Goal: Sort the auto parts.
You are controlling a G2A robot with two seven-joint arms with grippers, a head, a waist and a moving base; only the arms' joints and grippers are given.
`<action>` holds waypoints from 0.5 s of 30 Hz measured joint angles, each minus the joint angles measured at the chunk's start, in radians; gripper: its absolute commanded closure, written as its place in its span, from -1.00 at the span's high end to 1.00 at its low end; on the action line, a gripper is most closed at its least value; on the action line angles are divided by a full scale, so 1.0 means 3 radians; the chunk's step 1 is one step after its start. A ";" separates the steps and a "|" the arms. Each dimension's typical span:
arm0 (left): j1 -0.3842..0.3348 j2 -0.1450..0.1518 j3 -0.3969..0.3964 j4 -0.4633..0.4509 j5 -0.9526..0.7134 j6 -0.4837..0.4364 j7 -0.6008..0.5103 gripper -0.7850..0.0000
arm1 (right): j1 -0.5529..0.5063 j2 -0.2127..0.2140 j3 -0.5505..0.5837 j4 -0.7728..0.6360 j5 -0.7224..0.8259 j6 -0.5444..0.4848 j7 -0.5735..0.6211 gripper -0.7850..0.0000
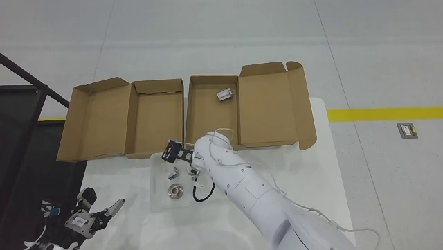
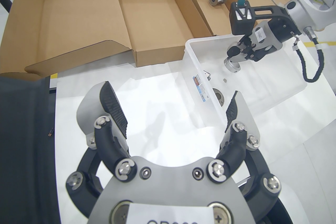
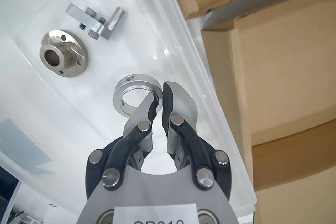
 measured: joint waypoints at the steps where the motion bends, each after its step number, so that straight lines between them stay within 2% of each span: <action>1: 0.0000 0.0000 0.0000 0.0000 0.0000 0.0000 0.0000 1.00 | -0.0004 0.0001 -0.0009 -0.0064 -0.0026 -0.0027 -0.0009 -1.00; 9: 0.0000 0.0000 0.0000 0.0000 0.0000 0.0000 0.0000 1.00 | -0.0054 0.0060 0.0001 -0.0506 -0.0192 0.0015 0.0002 -1.00; 15: 0.0000 0.0000 0.0000 0.0000 0.0000 0.0000 0.0000 1.00 | -0.0101 0.0204 0.0174 -0.0968 -0.0370 0.0359 -0.0070 -1.00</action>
